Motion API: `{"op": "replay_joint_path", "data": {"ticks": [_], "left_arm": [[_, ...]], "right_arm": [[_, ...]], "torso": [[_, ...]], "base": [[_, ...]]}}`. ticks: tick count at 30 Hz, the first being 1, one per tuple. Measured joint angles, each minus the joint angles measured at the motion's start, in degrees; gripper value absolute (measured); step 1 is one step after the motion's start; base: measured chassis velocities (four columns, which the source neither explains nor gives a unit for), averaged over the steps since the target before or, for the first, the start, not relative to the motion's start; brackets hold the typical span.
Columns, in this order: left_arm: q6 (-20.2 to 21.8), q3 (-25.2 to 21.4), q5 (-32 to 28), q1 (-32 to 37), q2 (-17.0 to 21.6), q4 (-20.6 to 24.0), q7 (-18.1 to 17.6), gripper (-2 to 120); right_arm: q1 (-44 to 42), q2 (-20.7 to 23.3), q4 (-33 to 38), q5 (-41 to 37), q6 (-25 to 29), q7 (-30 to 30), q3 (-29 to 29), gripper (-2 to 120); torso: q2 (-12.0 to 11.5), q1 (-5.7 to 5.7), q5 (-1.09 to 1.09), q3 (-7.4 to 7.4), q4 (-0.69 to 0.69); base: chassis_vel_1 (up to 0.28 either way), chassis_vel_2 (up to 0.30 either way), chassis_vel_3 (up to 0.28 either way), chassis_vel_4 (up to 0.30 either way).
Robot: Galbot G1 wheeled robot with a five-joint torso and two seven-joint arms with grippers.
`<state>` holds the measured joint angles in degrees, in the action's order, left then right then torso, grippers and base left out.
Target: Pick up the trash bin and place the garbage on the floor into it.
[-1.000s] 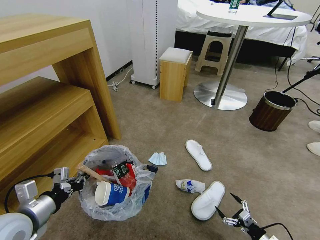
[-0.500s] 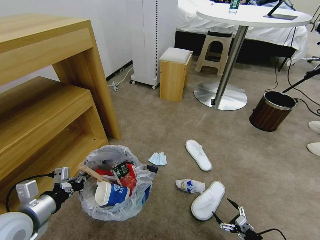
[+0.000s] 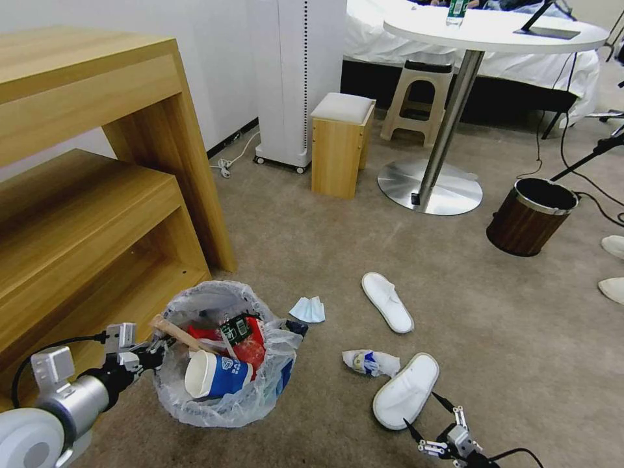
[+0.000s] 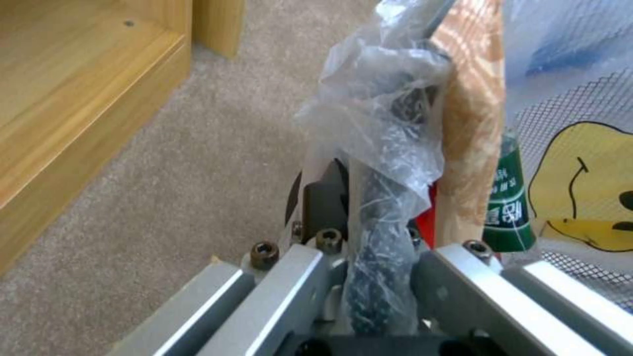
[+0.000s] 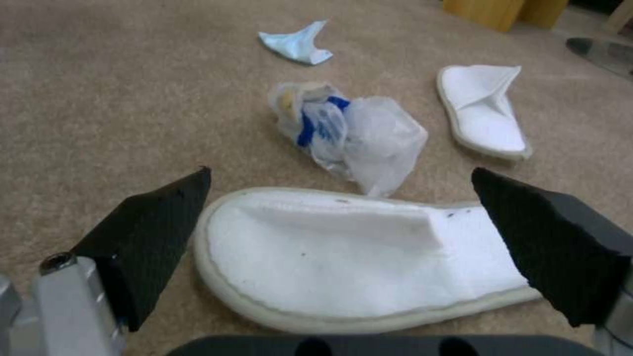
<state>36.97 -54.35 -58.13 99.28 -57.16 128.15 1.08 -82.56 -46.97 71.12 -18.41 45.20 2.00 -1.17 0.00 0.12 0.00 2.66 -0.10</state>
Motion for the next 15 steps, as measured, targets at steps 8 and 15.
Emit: {"op": "replay_joint_path", "data": {"ticks": [8, 15], "left_arm": [[-0.2, 0.2, 0.0, 0.0, 0.4, -0.4, 0.0, 0], [-0.5, 0.2, -0.1, -0.2, 0.5, -0.5, 0.0, 0]], "right_arm": [[-0.7, -1.3, -1.0, 1.8, 0.2, -0.3, 0.5, 100], [0.6, 0.1, -2.9, 3.6, 0.9, 0.6, 0.5, 100]], "torso": [[0.0, 0.0, 0.0, 0.0, -0.01], [0.0, 0.0, 0.01, 0.0, 0.0]], "base": [[0.0, 0.0, 0.0, 0.0], [0.0, 0.0, 0.0, 0.0]]}}
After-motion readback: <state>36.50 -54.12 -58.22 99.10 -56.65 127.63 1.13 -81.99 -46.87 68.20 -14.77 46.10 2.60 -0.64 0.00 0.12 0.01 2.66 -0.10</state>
